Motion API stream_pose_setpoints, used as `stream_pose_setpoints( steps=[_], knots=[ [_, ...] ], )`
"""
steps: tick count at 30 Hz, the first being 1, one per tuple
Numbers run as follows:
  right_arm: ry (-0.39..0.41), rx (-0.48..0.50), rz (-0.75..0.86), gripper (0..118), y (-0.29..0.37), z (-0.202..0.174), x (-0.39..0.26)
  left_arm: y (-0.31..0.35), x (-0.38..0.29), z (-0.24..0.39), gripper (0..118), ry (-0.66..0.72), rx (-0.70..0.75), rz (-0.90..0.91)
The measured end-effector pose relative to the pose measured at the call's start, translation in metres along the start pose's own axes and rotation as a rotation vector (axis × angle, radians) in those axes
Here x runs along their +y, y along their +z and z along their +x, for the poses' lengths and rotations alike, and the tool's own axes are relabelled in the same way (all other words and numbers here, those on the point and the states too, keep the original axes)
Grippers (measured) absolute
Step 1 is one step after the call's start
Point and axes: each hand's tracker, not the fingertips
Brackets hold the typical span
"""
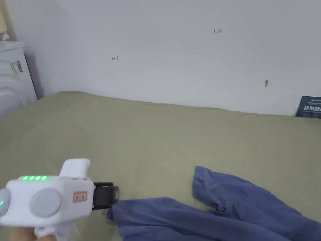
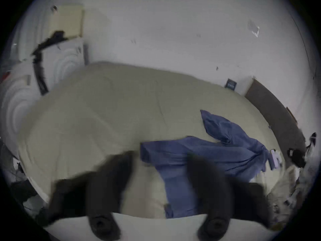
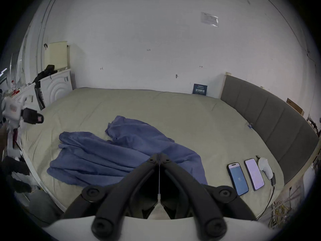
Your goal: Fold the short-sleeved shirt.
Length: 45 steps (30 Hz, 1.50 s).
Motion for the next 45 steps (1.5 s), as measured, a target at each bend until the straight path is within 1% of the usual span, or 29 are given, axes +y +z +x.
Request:
stream_pose_setpoints(
  steps=[1,3,6,11,15,16,17,18,19,20,21,22,26,27,28,29,30,31,32,33,34,36,37,39,41,42,43,44,45],
  knots=[
    [-0.001,-0.009,-0.009,1,-0.001,0.003,-0.001,-0.019,0.016,0.001,105,0.023,-0.005,-0.092],
    [-0.004,-0.023,-0.026,1,-0.001,0.009,-0.004,-0.054,0.04,0.003,105,0.025,-0.037,-0.184],
    [-0.021,-0.047,-0.049,1,0.001,0.017,-0.009,-0.102,0.053,0.009,105,0.07,-0.04,-0.268],
    [-0.035,-0.087,-0.081,1,0.007,0.033,-0.016,-0.169,0.042,0.01,105,0.161,0.118,-0.453],
    [-0.05,-0.104,-0.082,1,0.01,0.043,-0.019,-0.183,0.028,0.014,102,0.13,0.141,-0.479],
    [-0.051,-0.107,-0.082,1,0.01,0.044,-0.02,-0.184,0.025,0.012,96,0.116,0.148,-0.49],
    [-0.052,-0.108,-0.08,1,0.009,0.045,-0.02,-0.184,0.024,0.015,78,0.085,0.197,-0.497],
    [-0.052,-0.106,-0.079,1,0.008,0.047,-0.021,-0.182,0.024,0.019,65,0.043,0.264,-0.479],
    [-0.052,-0.105,-0.078,1,0.006,0.048,-0.021,-0.18,0.027,0.018,55,0.051,0.232,-0.462],
    [-0.057,-0.105,-0.083,1,0.002,0.05,-0.022,-0.18,0.03,0.016,23,0.071,0.173,-0.437],
    [-0.064,-0.103,-0.09,1,-0.002,0.052,-0.022,-0.179,0.032,0.016,2,0.098,0.098,-0.426],
    [-0.075,-0.098,-0.101,1,-0.005,0.052,-0.021,-0.178,0.033,0.018,2,0.127,0.04,-0.424],
    [-0.126,-0.067,-0.172,1,-0.03,0.067,-0.016,-0.169,0.029,0.039,2,-0.005,0.131,-0.423],
    [-0.13,-0.04,-0.205,1,-0.04,0.072,-0.012,-0.168,0.028,0.039,2,0.007,0.119,-0.425],
    [-0.134,-0.013,-0.235,6,-0.053,0.077,-0.007,-0.17,0.027,0.034,2,0.016,0.112,-0.425],
    [-0.153,0.029,-0.269,32,-0.067,0.083,-0.004,-0.169,0.027,0.033,2,0.026,0.101,-0.426],
    [-0.183,0.056,-0.331,72,-0.085,0.091,0.0,-0.166,0.026,0.032,2,0.03,0.095,-0.422],
    [-0.2,0.086,-0.393,102,-0.107,0.097,0.003,-0.164,0.026,0.032,2,0.029,0.092,-0.419],
    [-0.206,0.124,-0.484,104,-0.127,0.101,0.003,-0.166,0.028,0.03,2,0.026,0.094,-0.421],
    [-0.204,0.117,-0.517,98,-0.144,0.104,0.002,-0.164,0.027,0.029,2,0.021,0.094,-0.421],
    [-0.205,0.1,-0.535,98,-0.161,0.107,0.004,-0.163,0.026,0.028,2,0.016,0.091,-0.423],
    [-0.247,0.046,-0.624,98,-0.192,0.114,0.004,-0.163,0.026,0.027,2,0.015,0.085,-0.426],
    [-0.298,0.02,-0.65,98,-0.206,0.118,0.002,-0.164,0.025,0.026,2,0.02,0.082,-0.426],
    [-0.381,0.048,-0.728,98,-0.219,0.12,-0.004,-0.164,0.022,0.024,2,0.03,0.078,-0.429],
    [-0.43,0.038,-0.751,97,-0.231,0.123,-0.011,-0.17,0.022,0.021,2,0.032,0.073,-0.433],
    [-0.404,0.013,-0.761,87,-0.226,0.118,-0.009,-0.17,0.021,0.02,2,0.031,0.069,-0.433],
    [-0.359,-0.003,-0.762,64,-0.225,0.115,-0.007,-0.169,0.021,0.02,2,0.03,0.068,-0.432],
    [-0.325,0.017,-0.763,24,-0.224,0.111,-0.006,-0.168,0.022,0.02,2,0.028,0.063,-0.431],
    [-0.34,0.035,-0.748,7,-0.221,0.109,-0.006,-0.167,0.023,0.02,2,0.027,0.057,-0.427]
  ],
)
